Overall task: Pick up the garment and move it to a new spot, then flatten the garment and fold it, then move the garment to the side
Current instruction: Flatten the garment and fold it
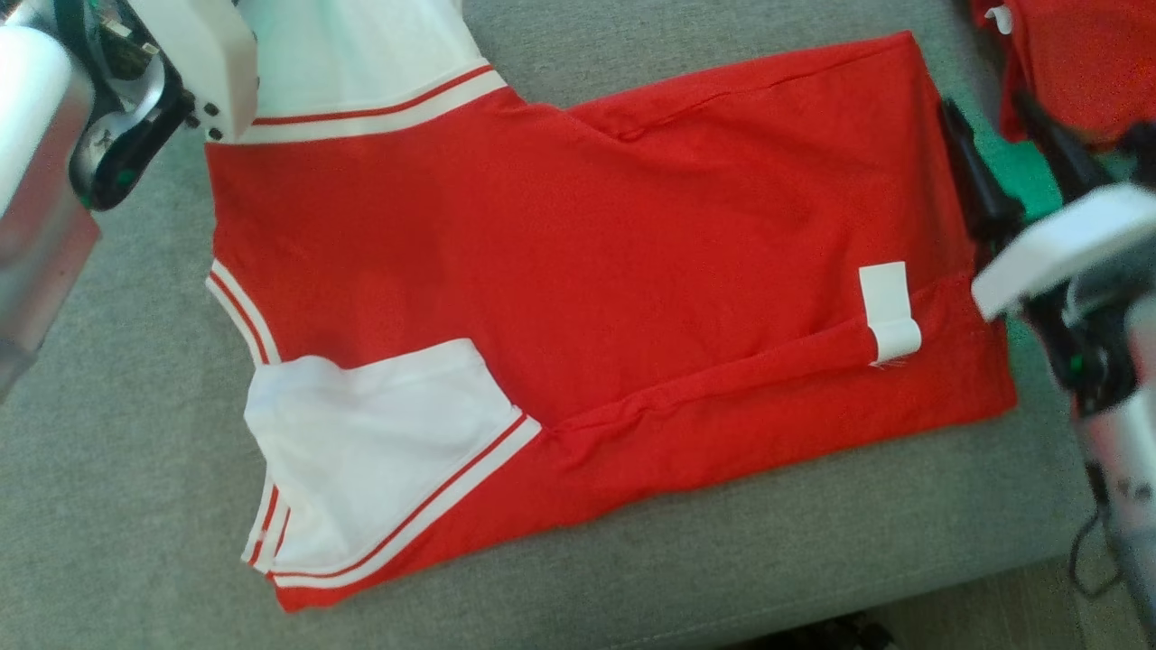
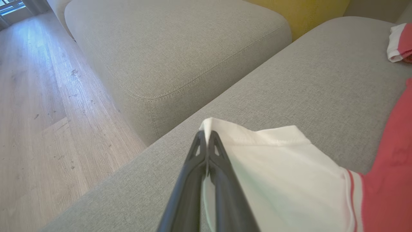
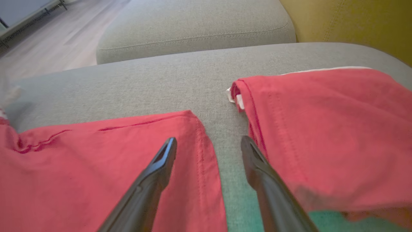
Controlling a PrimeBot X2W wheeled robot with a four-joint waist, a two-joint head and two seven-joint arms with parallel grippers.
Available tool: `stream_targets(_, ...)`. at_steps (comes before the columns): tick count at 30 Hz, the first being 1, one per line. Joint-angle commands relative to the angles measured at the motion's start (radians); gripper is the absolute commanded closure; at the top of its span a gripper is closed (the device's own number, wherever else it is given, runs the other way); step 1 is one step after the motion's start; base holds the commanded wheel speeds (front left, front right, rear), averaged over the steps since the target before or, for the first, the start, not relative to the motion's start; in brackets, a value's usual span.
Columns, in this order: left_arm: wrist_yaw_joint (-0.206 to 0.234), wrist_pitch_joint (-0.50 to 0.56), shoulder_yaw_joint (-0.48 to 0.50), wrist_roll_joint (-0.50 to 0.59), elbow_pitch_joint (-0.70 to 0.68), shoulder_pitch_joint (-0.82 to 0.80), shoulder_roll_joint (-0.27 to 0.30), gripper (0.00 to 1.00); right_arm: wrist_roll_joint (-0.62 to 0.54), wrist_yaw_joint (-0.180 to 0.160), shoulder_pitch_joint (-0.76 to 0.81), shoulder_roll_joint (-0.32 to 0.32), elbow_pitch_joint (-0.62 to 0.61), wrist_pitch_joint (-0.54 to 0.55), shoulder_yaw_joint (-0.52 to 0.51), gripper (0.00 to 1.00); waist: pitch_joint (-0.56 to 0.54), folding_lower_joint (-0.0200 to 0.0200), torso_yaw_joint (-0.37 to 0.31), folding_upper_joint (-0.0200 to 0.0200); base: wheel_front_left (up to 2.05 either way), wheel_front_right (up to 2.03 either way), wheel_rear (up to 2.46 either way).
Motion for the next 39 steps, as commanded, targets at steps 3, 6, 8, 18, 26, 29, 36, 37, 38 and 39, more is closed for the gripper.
stream_targets(3,0.002,-0.02,0.014,-0.005,0.005,-0.088,0.04,1.0,-0.011,-0.001,-0.096,-0.02,0.057,0.024,0.038,0.0,0.003,0.0,0.011,0.0,0.0,0.0,0.0)
stream_targets(6,0.002,-0.026,-0.013,-0.019,0.015,-0.095,0.037,1.0,-0.032,-0.001,-0.164,-0.022,0.14,0.039,0.064,0.0,0.005,0.0,0.022,0.0,0.0,0.0,0.0)
stream_targets(8,0.002,-0.033,-0.029,-0.028,0.019,-0.1,0.038,1.0,-0.044,-0.001,-0.2,-0.021,0.194,0.042,0.081,0.0,0.007,0.0,0.029,0.0,0.0,0.0,0.0)
stream_targets(18,0.002,-0.071,-0.095,-0.075,0.046,-0.115,0.038,1.0,-0.009,-0.001,-0.293,-0.015,0.361,0.038,0.193,0.66,-0.002,0.0,0.055,0.0,0.0,0.0,0.0)
stream_targets(26,0.002,-0.132,-0.134,-0.085,0.075,-0.127,0.045,1.0,0.035,-0.001,-0.328,-0.056,0.39,0.011,0.253,1.0,-0.019,0.0,0.061,0.0,0.0,0.0,0.0)
stream_targets(29,0.002,-0.164,-0.139,-0.073,0.086,-0.135,0.046,1.0,0.04,-0.001,-0.342,-0.065,0.388,-0.016,0.251,1.0,-0.023,0.0,0.062,0.0,0.0,0.0,0.0)
stream_targets(36,0.013,-0.329,-0.119,-0.012,0.136,-0.191,0.033,1.0,0.054,-0.001,-0.404,-0.084,0.407,-0.101,0.212,1.0,-0.028,0.0,0.071,0.0,0.0,0.0,0.0)
stream_targets(37,0.014,-0.348,-0.113,-0.012,0.144,-0.197,0.029,1.0,0.057,-0.001,-0.409,-0.086,0.41,-0.112,0.205,1.0,-0.029,0.0,0.073,0.0,0.0,0.0,0.0)
stream_targets(38,0.014,-0.359,-0.106,-0.019,0.151,-0.198,0.023,1.0,0.059,-0.001,-0.411,-0.089,0.414,-0.121,0.198,1.0,-0.031,0.0,0.077,0.0,0.0,0.0,0.0)
stream_targets(39,0.014,-0.366,-0.102,-0.026,0.156,-0.198,0.018,1.0,0.062,-0.001,-0.41,-0.091,0.416,-0.127,0.195,1.0,-0.033,0.0,0.08,0.0,0.0,0.0,0.0)
